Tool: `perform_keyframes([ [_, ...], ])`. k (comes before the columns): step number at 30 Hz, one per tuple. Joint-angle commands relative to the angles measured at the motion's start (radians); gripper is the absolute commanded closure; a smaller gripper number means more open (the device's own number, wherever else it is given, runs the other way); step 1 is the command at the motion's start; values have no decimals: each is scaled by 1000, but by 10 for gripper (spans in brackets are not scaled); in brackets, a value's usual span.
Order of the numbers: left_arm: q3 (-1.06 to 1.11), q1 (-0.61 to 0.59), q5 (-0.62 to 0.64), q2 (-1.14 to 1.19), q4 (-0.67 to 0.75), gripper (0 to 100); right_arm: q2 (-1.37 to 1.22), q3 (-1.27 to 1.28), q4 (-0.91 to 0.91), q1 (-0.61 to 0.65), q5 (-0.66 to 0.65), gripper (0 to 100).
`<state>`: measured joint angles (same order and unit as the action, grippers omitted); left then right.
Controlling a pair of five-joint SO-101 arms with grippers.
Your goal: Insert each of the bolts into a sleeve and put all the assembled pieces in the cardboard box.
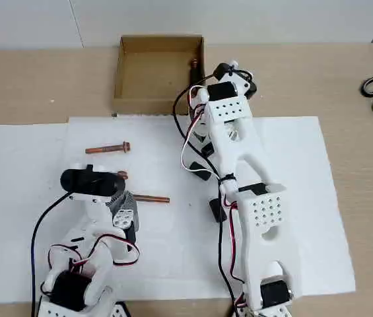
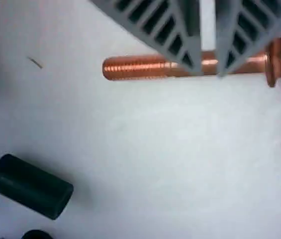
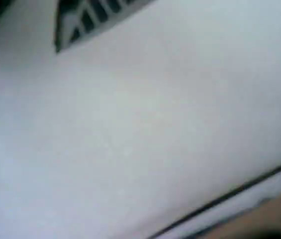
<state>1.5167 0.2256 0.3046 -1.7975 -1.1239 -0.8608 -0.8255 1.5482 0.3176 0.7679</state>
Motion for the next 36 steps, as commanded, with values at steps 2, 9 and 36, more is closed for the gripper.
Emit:
perform_keyframes([
  [2,-4,-2,5,-12,-3,994,4,8,79,15,-3,801],
  [9,-4,-2,5,-12,-2,994,5,-9,91,15,-3,883],
  [36,-183,-166,-14,-5,31,994,325,-140,183,-7,-296,997],
])
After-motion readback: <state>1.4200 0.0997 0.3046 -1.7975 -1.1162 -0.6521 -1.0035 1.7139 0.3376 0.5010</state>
